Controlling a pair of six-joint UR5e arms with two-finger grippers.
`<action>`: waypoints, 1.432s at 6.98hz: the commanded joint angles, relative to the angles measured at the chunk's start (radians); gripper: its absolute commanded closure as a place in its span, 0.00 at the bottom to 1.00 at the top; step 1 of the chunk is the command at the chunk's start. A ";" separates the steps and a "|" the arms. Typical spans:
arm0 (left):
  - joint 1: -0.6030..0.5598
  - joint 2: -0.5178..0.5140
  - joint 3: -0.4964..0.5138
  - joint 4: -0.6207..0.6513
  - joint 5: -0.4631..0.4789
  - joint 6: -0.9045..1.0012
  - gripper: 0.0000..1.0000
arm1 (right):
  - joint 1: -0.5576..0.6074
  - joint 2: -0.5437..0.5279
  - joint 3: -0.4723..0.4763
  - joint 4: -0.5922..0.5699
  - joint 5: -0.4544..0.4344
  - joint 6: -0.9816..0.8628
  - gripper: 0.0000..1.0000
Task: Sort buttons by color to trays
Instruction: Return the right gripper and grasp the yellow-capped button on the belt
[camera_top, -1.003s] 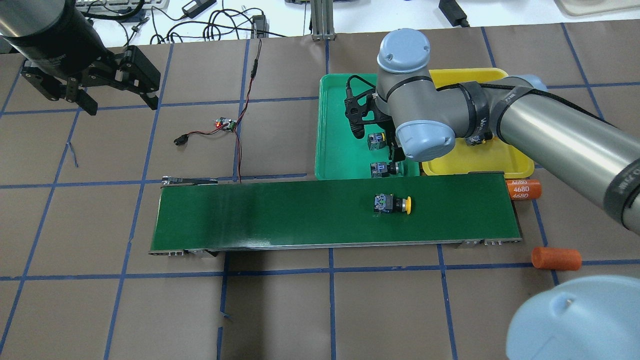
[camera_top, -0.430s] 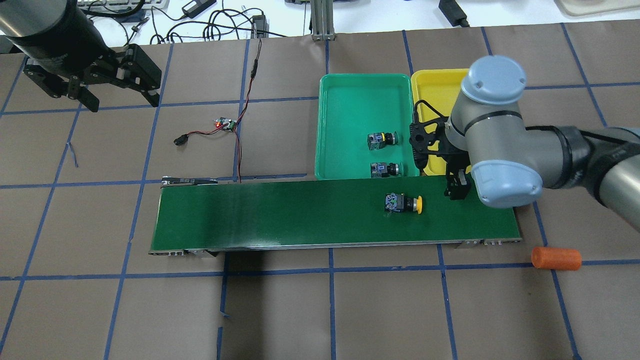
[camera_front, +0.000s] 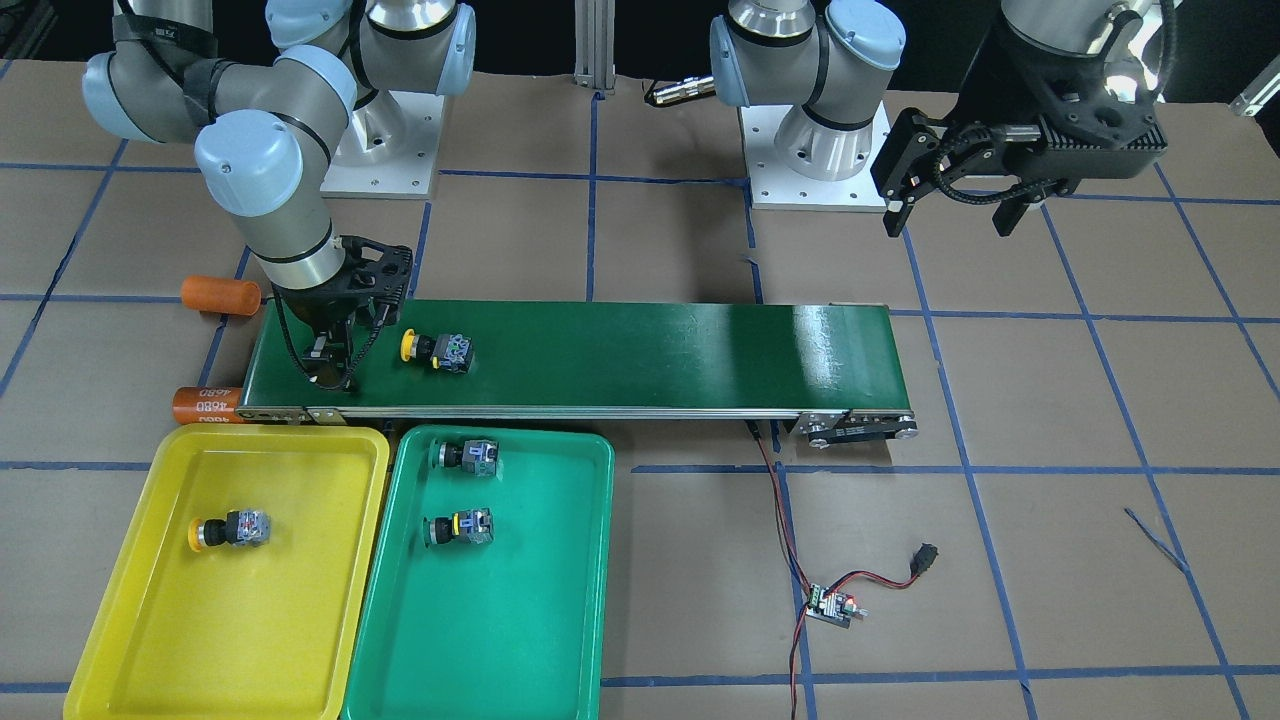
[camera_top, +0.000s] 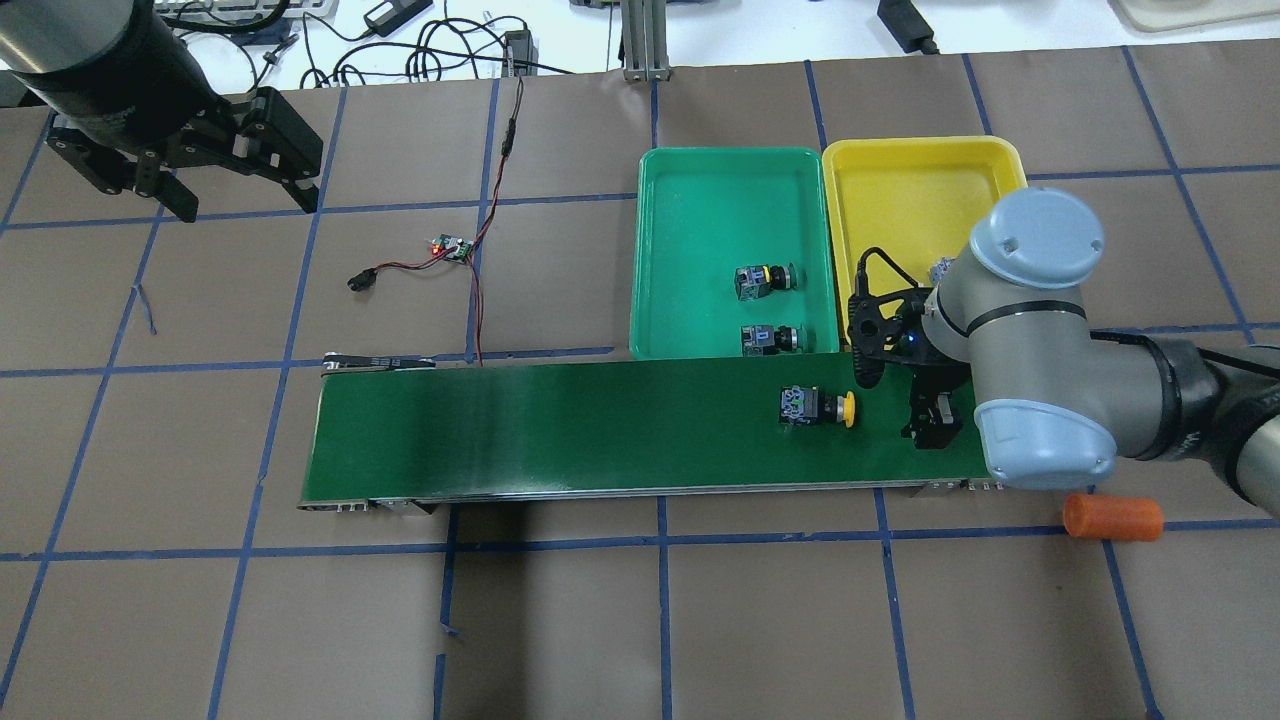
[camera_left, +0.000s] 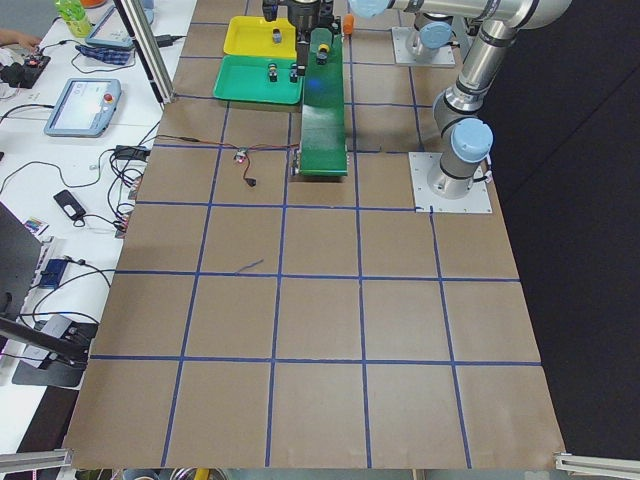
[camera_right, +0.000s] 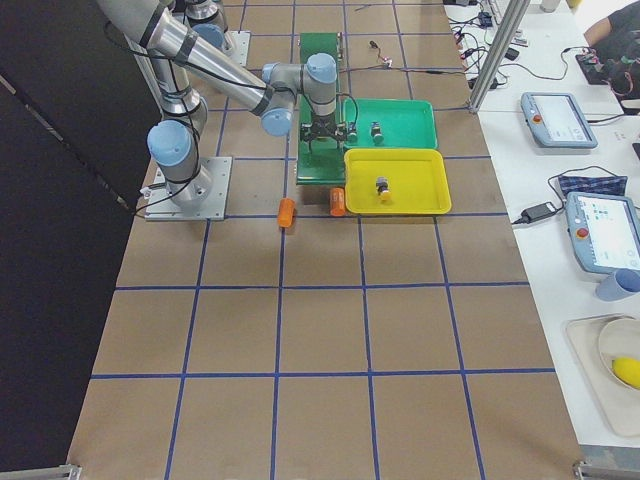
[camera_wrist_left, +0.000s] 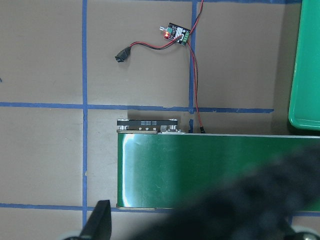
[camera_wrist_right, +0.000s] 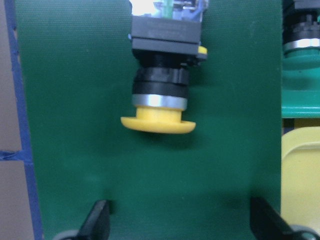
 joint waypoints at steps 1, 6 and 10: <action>0.000 0.000 -0.001 0.001 0.000 0.001 0.00 | 0.002 -0.007 0.012 -0.004 0.003 0.002 0.00; 0.000 0.000 -0.001 0.000 0.000 0.003 0.00 | 0.136 0.003 0.005 -0.038 -0.008 0.093 0.00; 0.000 0.000 -0.001 0.000 0.000 0.001 0.00 | 0.123 0.003 -0.004 -0.121 -0.017 -0.005 0.72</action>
